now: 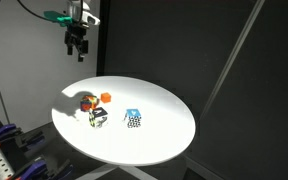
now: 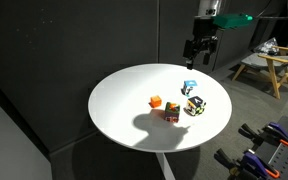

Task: Pick up the block with the number four on it and put it on the block to the bottom far left

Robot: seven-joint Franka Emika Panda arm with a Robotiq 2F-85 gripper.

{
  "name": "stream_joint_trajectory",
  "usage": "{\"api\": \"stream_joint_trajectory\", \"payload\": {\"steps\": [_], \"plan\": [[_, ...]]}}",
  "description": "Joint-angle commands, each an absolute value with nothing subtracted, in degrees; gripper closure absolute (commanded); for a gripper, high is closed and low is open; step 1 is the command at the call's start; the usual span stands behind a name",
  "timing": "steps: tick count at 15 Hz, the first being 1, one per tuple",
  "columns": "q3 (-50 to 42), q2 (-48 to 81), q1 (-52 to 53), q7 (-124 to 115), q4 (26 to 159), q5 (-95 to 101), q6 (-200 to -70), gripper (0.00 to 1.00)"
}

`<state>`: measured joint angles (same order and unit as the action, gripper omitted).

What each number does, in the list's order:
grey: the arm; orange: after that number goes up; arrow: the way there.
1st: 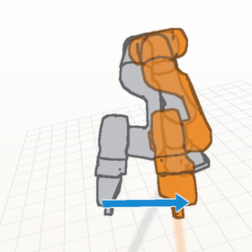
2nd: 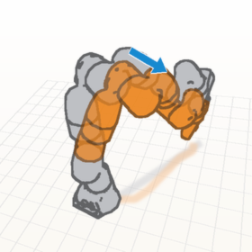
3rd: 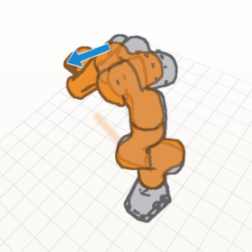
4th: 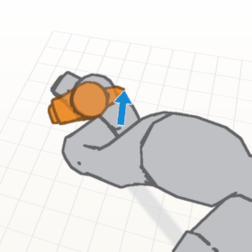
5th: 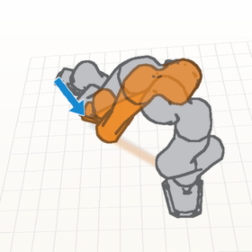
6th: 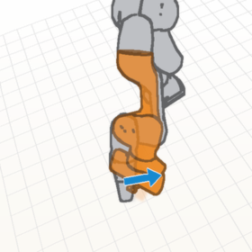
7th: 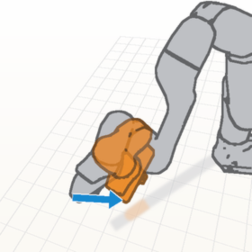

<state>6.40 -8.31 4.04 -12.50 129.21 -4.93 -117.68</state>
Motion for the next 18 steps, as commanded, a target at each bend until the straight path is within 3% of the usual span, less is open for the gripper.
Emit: {"api": "stream_joint_trajectory", "payload": {"steps": [1,18], "plan": [[6.0,-5.8,3.0,-17.5,127.4,-1.5,-120.5,0.0],[-2.4,6.6,-2.0,-17.2,114.9,-2.9,-124.1,0.0]]}}
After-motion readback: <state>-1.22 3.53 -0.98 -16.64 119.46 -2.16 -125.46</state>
